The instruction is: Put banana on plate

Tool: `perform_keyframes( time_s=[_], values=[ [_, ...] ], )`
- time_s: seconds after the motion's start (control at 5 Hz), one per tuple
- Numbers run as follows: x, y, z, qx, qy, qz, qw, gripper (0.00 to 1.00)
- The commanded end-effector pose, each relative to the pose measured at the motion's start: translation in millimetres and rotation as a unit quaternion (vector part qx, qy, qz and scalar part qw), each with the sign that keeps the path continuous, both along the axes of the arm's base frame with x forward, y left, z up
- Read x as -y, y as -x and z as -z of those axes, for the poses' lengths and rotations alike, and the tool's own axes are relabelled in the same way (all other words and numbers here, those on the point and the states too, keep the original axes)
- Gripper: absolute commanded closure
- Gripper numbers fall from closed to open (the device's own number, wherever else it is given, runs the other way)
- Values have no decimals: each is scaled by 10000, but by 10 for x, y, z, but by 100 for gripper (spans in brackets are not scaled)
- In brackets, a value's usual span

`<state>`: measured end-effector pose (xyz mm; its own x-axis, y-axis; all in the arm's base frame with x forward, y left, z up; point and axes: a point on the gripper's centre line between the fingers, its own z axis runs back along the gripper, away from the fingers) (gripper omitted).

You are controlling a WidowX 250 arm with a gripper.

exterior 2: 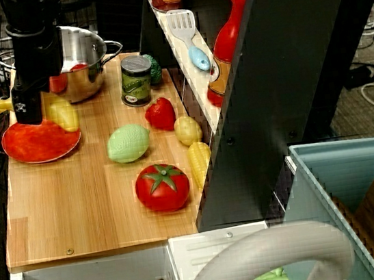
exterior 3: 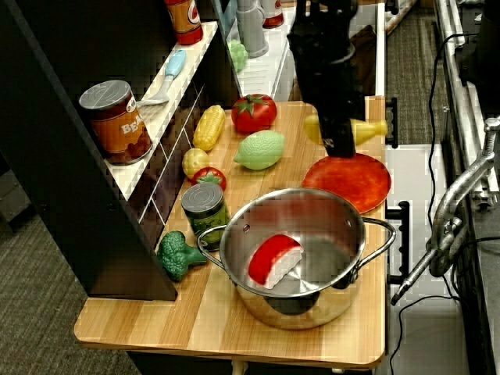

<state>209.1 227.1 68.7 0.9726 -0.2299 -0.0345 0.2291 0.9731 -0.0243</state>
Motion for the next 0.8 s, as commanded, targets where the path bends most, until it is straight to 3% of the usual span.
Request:
perform_keyframes(
  time_s=[0.0, 0.2, 0.6],
  values=[
    [-115, 9, -67, -14, -186, 90, 9998, 100],
    [-115, 9, -67, -14, -186, 90, 9998, 0],
    [-115, 9, -67, -14, -186, 90, 9998, 0]
  ],
)
